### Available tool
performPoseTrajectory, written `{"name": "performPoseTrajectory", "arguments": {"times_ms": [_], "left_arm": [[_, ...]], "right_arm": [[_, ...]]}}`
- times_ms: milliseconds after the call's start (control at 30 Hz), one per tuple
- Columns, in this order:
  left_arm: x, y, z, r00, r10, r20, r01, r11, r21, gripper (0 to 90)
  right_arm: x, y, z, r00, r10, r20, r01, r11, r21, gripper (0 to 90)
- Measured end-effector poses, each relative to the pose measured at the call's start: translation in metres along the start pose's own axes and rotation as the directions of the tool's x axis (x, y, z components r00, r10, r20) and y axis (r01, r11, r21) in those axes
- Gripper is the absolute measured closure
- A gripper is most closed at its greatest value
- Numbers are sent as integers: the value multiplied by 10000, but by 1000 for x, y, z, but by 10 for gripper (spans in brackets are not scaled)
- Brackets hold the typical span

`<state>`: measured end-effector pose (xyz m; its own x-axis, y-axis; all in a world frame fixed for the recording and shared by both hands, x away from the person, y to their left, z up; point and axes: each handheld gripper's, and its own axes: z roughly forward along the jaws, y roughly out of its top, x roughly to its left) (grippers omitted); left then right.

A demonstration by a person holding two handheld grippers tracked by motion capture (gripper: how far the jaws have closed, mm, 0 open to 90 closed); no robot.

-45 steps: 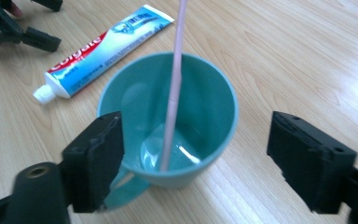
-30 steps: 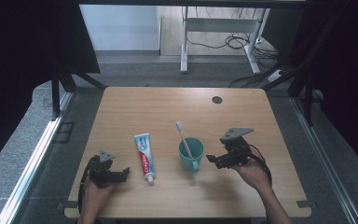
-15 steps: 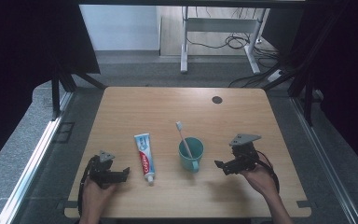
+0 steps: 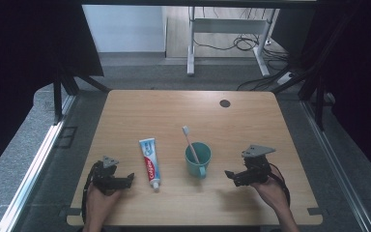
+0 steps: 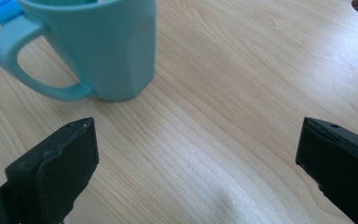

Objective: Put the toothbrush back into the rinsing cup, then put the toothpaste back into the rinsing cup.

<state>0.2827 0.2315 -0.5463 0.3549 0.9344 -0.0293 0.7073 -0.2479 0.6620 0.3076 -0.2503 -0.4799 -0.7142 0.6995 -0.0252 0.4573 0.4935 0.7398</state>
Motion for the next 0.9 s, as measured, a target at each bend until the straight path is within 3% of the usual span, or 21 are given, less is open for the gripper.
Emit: {"name": "performPoseTrajectory", "arguments": {"times_ms": [467,900], "left_arm": [[0,0,0,10000,-30,-16,30,10000,-11,5],[-1,0,0,10000,73,47,-74,10000,52,0]], "right_arm": [[-4,-35,7,9988,291,406,-295,9995,106,0],[-6,-61,20,9978,378,552,-427,9950,900,0]]}}
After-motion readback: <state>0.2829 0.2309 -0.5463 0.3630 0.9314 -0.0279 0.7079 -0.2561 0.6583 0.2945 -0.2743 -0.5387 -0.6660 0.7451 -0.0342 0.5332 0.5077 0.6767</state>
